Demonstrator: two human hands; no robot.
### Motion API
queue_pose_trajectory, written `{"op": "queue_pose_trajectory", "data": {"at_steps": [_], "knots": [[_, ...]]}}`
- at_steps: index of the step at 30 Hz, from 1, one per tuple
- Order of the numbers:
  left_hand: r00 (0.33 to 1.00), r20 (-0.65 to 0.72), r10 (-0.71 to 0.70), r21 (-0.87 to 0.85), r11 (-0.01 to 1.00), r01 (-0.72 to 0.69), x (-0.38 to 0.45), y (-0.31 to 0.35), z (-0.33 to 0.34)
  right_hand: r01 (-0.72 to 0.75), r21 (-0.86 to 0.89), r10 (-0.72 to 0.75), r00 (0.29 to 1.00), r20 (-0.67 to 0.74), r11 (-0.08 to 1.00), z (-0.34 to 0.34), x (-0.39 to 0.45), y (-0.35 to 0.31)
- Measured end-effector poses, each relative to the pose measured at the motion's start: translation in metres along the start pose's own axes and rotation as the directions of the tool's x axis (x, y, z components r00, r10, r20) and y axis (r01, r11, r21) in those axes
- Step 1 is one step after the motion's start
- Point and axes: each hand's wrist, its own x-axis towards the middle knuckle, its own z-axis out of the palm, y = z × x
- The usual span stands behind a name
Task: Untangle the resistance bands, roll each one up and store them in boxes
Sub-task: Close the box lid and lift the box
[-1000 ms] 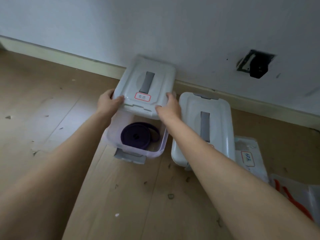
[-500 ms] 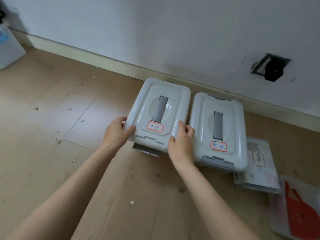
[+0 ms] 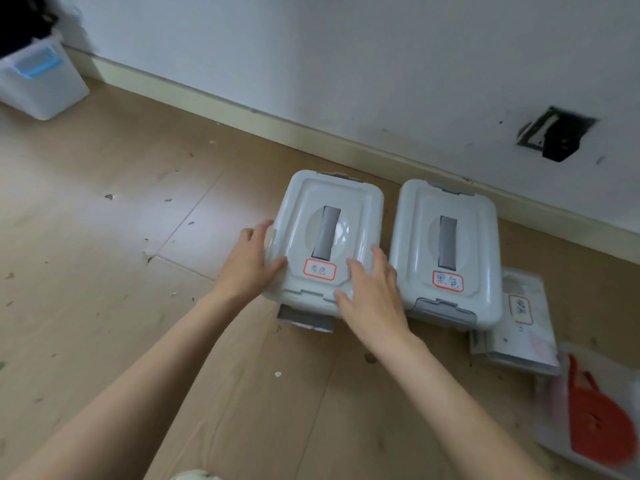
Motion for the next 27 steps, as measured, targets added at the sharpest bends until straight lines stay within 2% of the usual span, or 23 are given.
{"op": "queue_pose_trajectory", "data": {"at_steps": [2,3,5,8,11,14,19,22,25,27], "knots": [[0.966,0.171,0.192,0.159,0.962,-0.220,-0.003,-0.002,0.006,0.275,-0.161,-0.253,0.956,0.145,0.948,0.010,-0.006,0.001],[0.941,0.268,0.205,0.190,0.947,-0.260,-0.004,-0.004,0.011,0.339,-0.228,-0.288,0.930,0.231,0.913,0.015,-0.006,0.001],[0.927,0.326,0.189,0.199,0.944,-0.262,-0.007,-0.009,0.017,0.373,-0.358,-0.292,0.921,0.259,0.856,0.024,-0.004,0.005],[0.937,0.300,0.180,0.183,0.953,-0.242,-0.008,-0.011,0.018,0.362,-0.443,-0.298,0.931,0.209,0.820,0.032,-0.004,0.005],[0.935,0.300,0.188,0.178,0.952,-0.248,-0.009,-0.009,0.017,0.366,-0.368,-0.329,0.930,0.161,0.855,0.029,0.001,0.005],[0.931,0.324,0.170,0.152,0.962,-0.229,-0.010,-0.008,0.015,0.408,-0.288,-0.369,0.911,0.183,0.866,0.014,0.009,0.010],[0.922,0.347,0.171,0.169,0.956,-0.241,-0.008,-0.010,0.014,0.408,-0.290,-0.369,0.912,0.182,0.866,0.009,0.006,0.008],[0.960,0.200,0.195,0.174,0.957,-0.230,-0.002,-0.009,0.014,0.432,-0.290,-0.379,0.898,0.223,0.854,0.003,0.012,0.007],[0.971,0.105,0.217,0.264,0.935,-0.237,0.012,0.007,0.022,0.372,-0.054,-0.354,0.911,0.212,0.927,-0.018,0.043,0.009],[0.954,0.103,0.282,0.395,0.868,-0.299,0.017,0.018,0.032,0.273,0.058,-0.278,0.957,0.088,0.960,-0.031,0.075,0.013]]}}
